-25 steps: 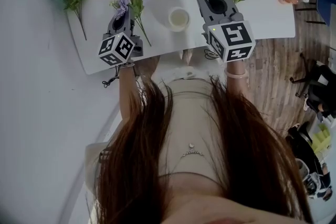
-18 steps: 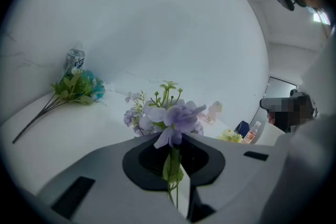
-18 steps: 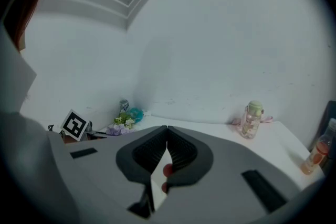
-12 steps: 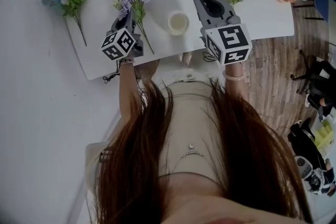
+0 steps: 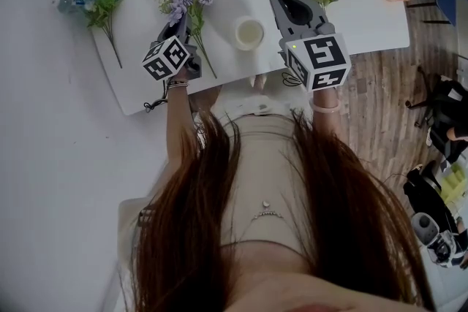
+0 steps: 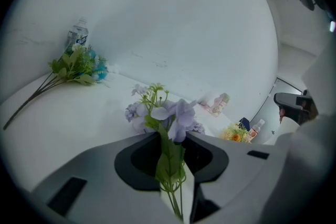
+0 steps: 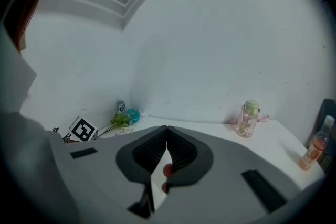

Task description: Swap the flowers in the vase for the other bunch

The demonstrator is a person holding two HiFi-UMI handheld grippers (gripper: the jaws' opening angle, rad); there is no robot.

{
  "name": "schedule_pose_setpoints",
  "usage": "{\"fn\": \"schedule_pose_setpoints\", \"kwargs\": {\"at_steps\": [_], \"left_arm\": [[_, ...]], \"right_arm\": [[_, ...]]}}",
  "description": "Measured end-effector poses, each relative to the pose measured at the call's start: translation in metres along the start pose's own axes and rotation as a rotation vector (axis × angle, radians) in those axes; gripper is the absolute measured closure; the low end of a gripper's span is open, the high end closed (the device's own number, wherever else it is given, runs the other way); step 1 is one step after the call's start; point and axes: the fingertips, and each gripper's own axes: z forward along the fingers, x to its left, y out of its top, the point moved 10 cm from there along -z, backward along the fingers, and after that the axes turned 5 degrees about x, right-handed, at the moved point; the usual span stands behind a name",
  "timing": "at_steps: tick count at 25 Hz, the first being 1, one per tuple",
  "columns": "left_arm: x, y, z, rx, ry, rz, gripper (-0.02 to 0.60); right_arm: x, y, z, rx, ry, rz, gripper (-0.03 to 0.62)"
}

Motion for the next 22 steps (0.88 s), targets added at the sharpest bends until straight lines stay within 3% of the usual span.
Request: {"fn": "schedule_pose_setpoints", "kwargs": {"at_steps": [8,22], "left_arm": [[-0.002,-0.001,-0.001,0.039,-0.007,0.033,0.392],[0.001,0.000,-0.013,0.057,0.001,0.071,0.324]], "right_arm": [[0.014,-0.001,-0.002,-0.010,-0.005,0.006,0.566],[0.037,-0.008,-0.015,-0.024,-0.043,0.022,0.566]]}}
